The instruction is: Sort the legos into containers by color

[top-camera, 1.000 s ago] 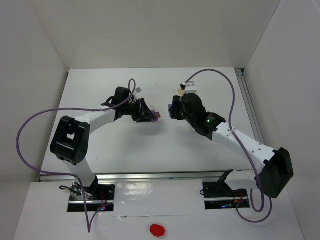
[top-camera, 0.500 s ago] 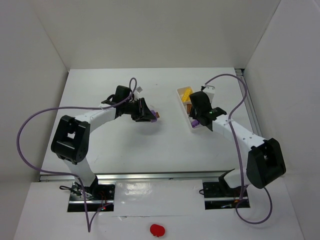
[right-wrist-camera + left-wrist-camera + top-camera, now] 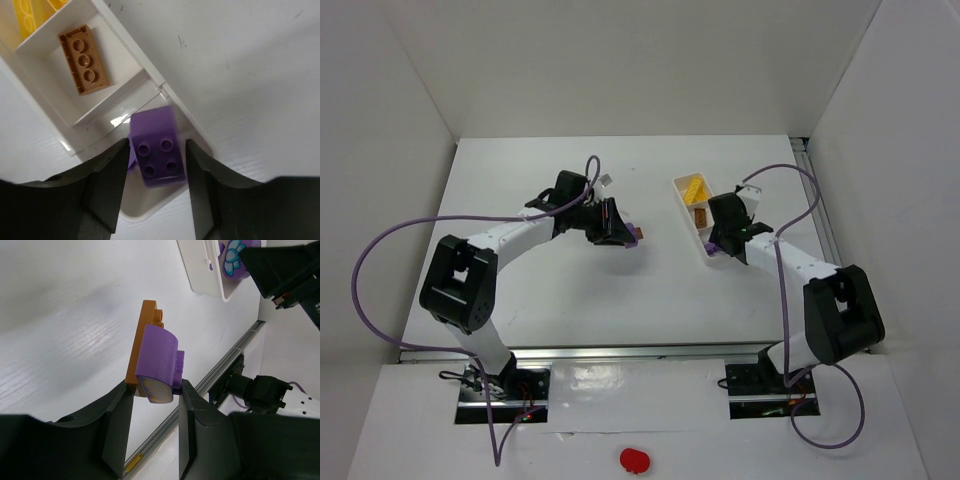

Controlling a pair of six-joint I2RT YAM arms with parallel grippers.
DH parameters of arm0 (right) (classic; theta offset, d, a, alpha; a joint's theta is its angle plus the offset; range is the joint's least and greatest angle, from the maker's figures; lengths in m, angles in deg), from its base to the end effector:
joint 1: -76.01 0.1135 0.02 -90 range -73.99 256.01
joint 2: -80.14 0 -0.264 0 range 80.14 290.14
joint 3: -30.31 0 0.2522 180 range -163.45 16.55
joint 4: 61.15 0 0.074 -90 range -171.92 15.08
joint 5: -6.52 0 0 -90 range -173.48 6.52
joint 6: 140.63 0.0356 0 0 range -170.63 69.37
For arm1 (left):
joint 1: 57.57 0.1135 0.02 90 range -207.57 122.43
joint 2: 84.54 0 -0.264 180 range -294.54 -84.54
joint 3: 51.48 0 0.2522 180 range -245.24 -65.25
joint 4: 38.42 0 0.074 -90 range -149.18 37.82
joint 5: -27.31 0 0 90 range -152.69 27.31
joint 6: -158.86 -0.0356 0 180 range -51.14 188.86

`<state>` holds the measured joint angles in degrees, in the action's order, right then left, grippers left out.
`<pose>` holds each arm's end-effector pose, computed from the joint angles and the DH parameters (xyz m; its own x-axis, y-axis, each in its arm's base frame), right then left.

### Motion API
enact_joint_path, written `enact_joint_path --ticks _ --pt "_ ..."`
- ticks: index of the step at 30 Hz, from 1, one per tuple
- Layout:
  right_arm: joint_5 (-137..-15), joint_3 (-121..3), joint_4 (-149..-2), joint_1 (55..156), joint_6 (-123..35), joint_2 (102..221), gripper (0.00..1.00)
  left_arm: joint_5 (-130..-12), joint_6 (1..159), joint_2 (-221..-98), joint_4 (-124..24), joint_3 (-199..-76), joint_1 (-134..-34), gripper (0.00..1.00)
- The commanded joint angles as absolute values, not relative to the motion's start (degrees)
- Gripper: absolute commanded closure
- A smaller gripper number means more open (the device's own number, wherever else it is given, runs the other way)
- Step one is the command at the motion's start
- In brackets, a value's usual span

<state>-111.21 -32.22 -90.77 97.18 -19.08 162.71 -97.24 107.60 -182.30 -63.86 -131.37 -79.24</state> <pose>0.2774 0.0897 0.2084 -0.6260 0.2542 -0.7372 0.3389 0.9401 0.0365 0.3372 -0.1557 0.2268 -0.9275 -0.1861 -0.3241 0.1374 0.6367 -0.7588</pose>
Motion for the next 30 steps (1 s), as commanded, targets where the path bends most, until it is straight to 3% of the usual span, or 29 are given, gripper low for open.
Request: enact_joint_path --ticks 1,3,6,10,11,15,18,21,24,29,30 --pt "-113.5 -32.2 -84.6 96.8 -18.2 163.4 0.41 -97.3 105.9 -181.0 -63.9 -133.7 -79.8 1.00" --pt "-112.9 -32.2 -84.6 96.8 -18.2 163.4 0.16 -97.3 105.9 -181.0 -63.9 -133.7 -79.8 1.00" --pt "-112.3 -32.8 -84.6 96.8 -18.2 162.7 0.14 -97.3 105.4 -181.0 -63.9 -134.2 -79.8 1.00" --pt "-112.3 -32.8 -85.2 97.9 -18.7 159.3 0.37 -97.3 105.4 -181.0 -64.4 -134.2 -80.3 1.00" --pt "-112.3 -32.8 -85.2 98.6 -18.7 158.8 0.52 -97.3 105.4 -181.0 -64.4 -134.8 -80.3 1.00" --pt "-111.8 -34.5 -86.5 101.6 -20.1 157.3 0.78 -97.3 104.9 -181.0 -64.4 -135.3 -80.3 1.00" --pt "-103.5 -35.0 -85.0 104.3 -23.7 154.6 0.78 -98.0 103.0 -181.0 -65.7 -136.3 -80.3 1.00" --pt "-88.6 -36.1 -82.7 104.3 -27.5 153.4 0.70 -106.0 98.1 -181.5 -66.3 -138.5 -80.3 1.00" --pt "-80.3 -36.7 -81.5 104.3 -28.7 152.8 0.52 -114.1 94.4 -182.4 -65.3 -138.5 -80.3 1.00" --pt "-64.9 -36.2 -77.1 100.5 -28.7 152.8 0.40 -126.3 94.3 -181.7 -57.8 -135.2 -79.6 1.00" --pt "-62.6 -36.2 -76.4 99.5 -28.2 152.8 0.34 -129.4 94.3 -181.1 -56.6 -134.5 -78.9 1.00"
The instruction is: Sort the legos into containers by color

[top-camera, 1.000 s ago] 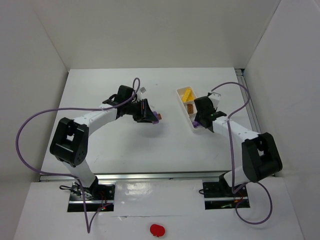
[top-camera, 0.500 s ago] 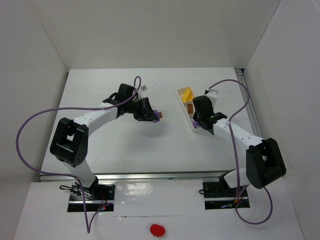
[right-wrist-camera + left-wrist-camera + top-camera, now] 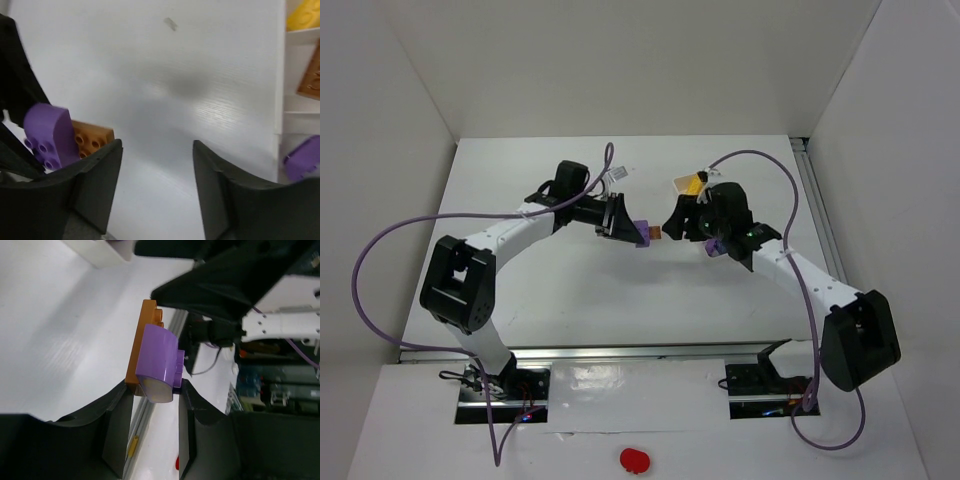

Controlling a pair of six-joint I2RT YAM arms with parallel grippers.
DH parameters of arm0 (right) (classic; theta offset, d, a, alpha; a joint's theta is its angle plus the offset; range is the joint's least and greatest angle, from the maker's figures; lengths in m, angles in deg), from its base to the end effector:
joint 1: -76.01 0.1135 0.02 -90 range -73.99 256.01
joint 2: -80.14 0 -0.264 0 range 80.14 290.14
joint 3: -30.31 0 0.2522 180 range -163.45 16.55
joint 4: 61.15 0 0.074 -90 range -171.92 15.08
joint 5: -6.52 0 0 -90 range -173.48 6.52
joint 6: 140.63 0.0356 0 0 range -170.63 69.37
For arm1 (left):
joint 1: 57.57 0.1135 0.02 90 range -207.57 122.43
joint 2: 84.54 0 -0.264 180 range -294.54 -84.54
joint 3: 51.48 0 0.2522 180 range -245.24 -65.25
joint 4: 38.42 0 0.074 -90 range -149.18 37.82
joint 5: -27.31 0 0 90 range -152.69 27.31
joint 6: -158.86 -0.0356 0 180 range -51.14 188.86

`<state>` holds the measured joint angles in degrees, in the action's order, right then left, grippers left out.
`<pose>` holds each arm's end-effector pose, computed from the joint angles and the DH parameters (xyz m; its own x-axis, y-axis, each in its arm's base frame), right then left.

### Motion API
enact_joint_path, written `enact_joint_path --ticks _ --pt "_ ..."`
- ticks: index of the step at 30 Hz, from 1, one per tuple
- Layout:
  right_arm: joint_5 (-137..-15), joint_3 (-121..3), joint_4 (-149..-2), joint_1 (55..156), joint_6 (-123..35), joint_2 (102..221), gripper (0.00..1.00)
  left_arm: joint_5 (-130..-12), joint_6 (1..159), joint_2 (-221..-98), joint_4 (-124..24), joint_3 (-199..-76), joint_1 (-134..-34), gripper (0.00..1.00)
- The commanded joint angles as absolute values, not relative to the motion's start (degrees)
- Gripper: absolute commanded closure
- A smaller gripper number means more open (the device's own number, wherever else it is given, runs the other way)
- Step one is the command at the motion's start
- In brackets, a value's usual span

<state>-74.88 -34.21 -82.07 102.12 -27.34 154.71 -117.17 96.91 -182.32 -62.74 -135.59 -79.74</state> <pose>0.2596 0.1332 0.2678 -0.6420 0.1207 -0.7571 -0.3227 0.8532 0.4097 0.3367 -0.1685 0.2572 -0.8855 0.0658 -0.4600 0.4497 0.3704 -0.8127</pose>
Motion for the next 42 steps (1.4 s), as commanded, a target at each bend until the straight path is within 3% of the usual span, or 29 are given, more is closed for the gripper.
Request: enact_joint_path --ticks 1,4,12,22,27,32,36,41,42 --pt "-60.3 -36.2 -74.7 98.6 -28.2 152.8 0.31 -130.5 94.3 -181.0 -55.9 -134.5 -78.9 1.00" --pt "-49.9 -35.1 -71.2 94.9 -26.4 153.3 0.23 -134.0 95.0 -181.0 -54.6 -134.0 -77.7 1.00" --pt "-30.7 -31.3 -58.8 91.0 -21.8 154.9 0.23 -137.1 97.5 -181.1 -49.7 -132.9 -77.0 1.00" --pt "-28.2 -32.0 -59.6 93.1 -23.7 157.6 0.25 -138.3 98.0 -181.1 -49.1 -133.4 -77.0 1.00" --pt "-28.2 -32.5 -58.1 94.2 -22.6 158.7 0.34 -138.3 98.6 -180.6 -48.6 -133.4 -77.0 1.00" --pt "-30.0 -30.9 -52.3 95.3 -18.7 159.2 0.61 -138.3 97.3 -180.6 -50.0 -133.4 -77.0 1.00" --pt "-30.5 -28.4 -44.7 95.3 -12.1 159.2 0.73 -137.1 94.4 -180.6 -53.5 -133.4 -77.0 1.00" --pt "-33.8 -28.9 -48.8 97.5 -13.4 159.2 0.88 -133.4 90.7 -180.6 -58.3 -135.1 -77.0 1.00" --pt "-37.0 -29.7 -51.1 97.5 -14.1 158.5 0.90 -131.8 89.7 -181.1 -62.5 -136.0 -77.0 0.94"
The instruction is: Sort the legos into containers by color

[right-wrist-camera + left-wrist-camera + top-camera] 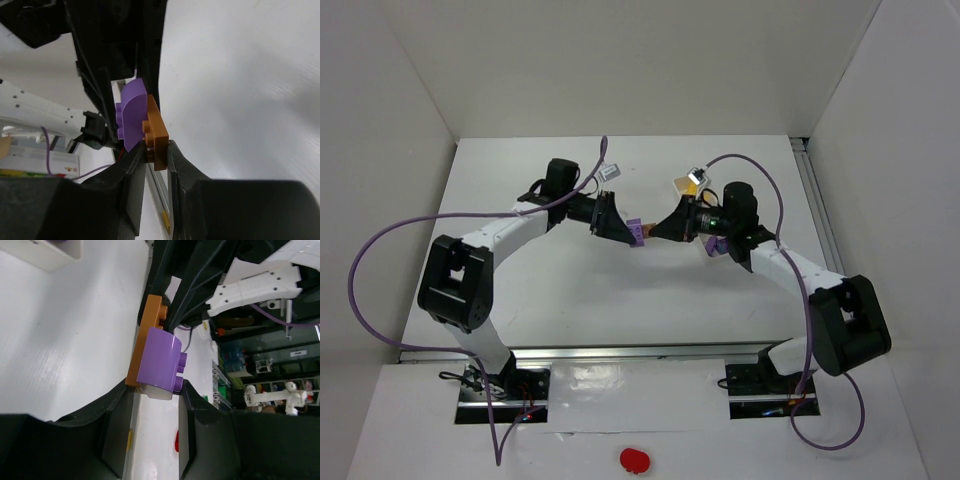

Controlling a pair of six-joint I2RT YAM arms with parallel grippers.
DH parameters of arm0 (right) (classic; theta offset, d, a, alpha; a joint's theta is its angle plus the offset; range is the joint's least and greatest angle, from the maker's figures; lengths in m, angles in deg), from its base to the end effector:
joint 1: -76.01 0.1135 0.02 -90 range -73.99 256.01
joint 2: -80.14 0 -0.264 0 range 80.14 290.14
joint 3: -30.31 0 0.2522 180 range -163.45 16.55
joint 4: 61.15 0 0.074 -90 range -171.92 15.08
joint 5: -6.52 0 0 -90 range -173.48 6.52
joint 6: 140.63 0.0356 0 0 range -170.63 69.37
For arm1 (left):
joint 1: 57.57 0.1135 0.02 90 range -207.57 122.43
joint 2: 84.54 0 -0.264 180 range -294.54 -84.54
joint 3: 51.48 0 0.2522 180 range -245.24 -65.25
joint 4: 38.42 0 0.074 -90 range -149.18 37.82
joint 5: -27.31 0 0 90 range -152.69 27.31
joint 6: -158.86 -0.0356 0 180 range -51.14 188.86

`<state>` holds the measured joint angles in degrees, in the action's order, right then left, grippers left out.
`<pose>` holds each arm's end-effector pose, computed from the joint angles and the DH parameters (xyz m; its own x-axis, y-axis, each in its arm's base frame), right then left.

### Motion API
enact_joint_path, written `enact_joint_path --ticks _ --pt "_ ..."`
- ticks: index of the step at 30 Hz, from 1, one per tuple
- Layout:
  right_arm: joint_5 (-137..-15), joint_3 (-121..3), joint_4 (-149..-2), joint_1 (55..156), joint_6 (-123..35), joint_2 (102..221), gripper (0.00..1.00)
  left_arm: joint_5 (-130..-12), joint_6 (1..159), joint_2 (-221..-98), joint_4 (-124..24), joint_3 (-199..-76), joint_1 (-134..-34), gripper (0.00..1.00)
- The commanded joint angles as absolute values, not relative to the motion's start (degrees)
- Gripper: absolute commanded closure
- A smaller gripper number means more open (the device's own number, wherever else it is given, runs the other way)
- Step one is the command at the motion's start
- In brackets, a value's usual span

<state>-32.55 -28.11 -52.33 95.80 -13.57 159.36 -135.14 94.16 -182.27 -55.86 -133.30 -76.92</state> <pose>0.2736 0.1278 0.2633 -0.7151 0.1464 -0.6835 -0.6228 0.3104 0.7181 0.3367 -0.1542 0.2594 -0.8328 0.1559 -0.5312 0.5480 0.0965 -0.8309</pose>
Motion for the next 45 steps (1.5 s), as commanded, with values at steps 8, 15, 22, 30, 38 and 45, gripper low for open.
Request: enact_joint_path --ticks 8,15,22,30,38,45 --pt "-68.2 -35.0 -74.9 101.1 -19.8 155.2 1.00 -117.0 87.6 -179.3 -69.0 -138.5 -76.5 0.00" --pt "-79.4 -37.0 -79.8 105.2 -20.3 154.1 1.00 -102.4 94.0 -176.1 -67.3 -137.3 -78.6 0.18" --pt "-82.0 -39.1 -81.4 108.3 -21.5 155.3 1.00 -98.6 98.6 -179.6 -65.4 -138.8 -81.4 0.00" --pt "-81.5 -40.1 -81.9 108.9 -22.1 155.3 1.00 -95.9 99.7 -182.3 -65.4 -140.0 -82.6 0.10" --pt "-80.4 -41.3 -83.0 109.4 -23.1 155.8 1.00 -99.1 100.5 -184.7 -61.8 -141.2 -82.6 0.25" --pt "-79.3 -41.3 -83.0 109.4 -23.7 155.8 1.00 -100.9 100.5 -186.8 -61.1 -142.2 -83.1 0.35"
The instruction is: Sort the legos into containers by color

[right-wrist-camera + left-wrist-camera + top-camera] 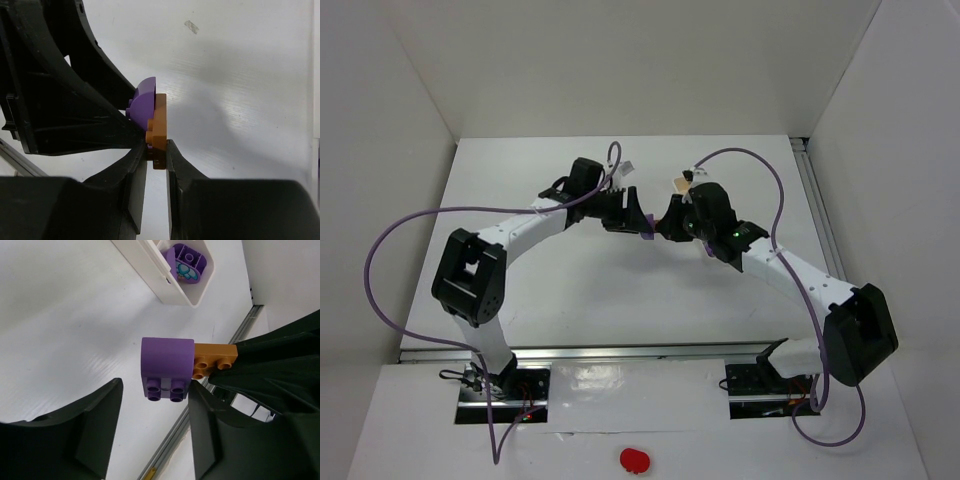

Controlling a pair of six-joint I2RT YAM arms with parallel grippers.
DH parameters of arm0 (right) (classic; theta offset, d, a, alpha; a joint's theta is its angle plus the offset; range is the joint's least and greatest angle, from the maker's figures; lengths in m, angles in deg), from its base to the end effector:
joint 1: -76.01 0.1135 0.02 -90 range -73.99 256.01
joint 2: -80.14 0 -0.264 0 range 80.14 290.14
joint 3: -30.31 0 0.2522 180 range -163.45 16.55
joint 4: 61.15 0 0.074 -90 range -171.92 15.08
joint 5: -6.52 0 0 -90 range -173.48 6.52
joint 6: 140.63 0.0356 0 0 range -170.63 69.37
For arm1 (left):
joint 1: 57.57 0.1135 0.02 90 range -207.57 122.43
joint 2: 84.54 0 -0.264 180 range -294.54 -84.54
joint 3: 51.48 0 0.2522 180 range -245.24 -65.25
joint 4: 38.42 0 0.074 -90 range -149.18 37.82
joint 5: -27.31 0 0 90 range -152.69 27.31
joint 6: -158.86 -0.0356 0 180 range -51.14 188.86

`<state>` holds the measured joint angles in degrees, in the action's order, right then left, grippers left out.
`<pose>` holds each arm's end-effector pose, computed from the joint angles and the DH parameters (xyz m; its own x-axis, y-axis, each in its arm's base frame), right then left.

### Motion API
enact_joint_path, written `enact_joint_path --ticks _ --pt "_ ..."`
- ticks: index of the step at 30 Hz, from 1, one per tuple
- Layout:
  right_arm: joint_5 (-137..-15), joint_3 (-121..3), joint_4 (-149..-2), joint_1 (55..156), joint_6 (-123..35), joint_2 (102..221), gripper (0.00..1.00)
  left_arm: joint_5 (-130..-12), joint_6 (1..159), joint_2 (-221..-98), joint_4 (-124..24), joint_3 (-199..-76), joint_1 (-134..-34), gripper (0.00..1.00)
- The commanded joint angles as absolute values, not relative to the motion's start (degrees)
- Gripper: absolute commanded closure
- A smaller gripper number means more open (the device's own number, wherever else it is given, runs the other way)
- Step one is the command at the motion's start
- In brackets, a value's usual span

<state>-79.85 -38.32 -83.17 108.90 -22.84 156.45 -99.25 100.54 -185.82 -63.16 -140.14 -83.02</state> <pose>0.2529 0.1662 0.2820 -0.6423 0.1388 -0.7538 -0.3263 0.8404 0.4327 0.3514 -0.1907 0.2550 -0.8721 -0.0521 -0.4866 0.3698 0.5810 -0.7250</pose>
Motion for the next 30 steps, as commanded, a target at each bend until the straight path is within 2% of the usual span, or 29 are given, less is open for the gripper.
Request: enact_joint_path --ticks 1,4,6,7,9,10,12,22,30 --pt "-79.3 -41.3 -83.0 109.4 -23.7 156.4 1.00 -100.9 100.5 -186.8 -61.1 -142.8 -83.1 0.33" --pt "-78.7 -41.3 -83.0 109.9 -23.7 156.4 1.00 -101.4 100.5 -187.4 -61.1 -143.4 -83.7 0.39" --pt "-78.7 -41.3 -83.0 109.9 -23.7 156.4 1.00 -101.5 100.5 -187.4 -61.1 -143.4 -83.7 0.48" --pt "-78.7 -41.3 -83.0 109.9 -23.7 156.4 1.00 -101.5 100.5 -187.4 -61.1 -143.4 -83.7 0.60" --pt "-78.7 -41.3 -83.0 109.9 -23.7 157.0 1.00 -100.7 100.5 -187.4 -61.7 -143.4 -83.7 0.73" --pt "-79.6 -41.3 -83.0 109.9 -23.7 157.0 1.00 -100.7 100.5 -187.4 -62.4 -143.4 -83.7 0.89" --pt "-81.6 -41.3 -83.8 109.9 -23.7 157.0 1.00 -100.1 100.0 -187.4 -63.1 -143.4 -83.7 1.00" --pt "-98.4 -39.7 -89.9 107.7 -22.4 151.4 1.00 -100.7 99.4 -182.5 -63.7 -139.2 -78.3 1.00" --pt "-105.3 -40.7 -89.0 100.6 -20.1 154.7 1.00 -100.1 99.4 -180.3 -65.1 -137.5 -77.7 1.00"
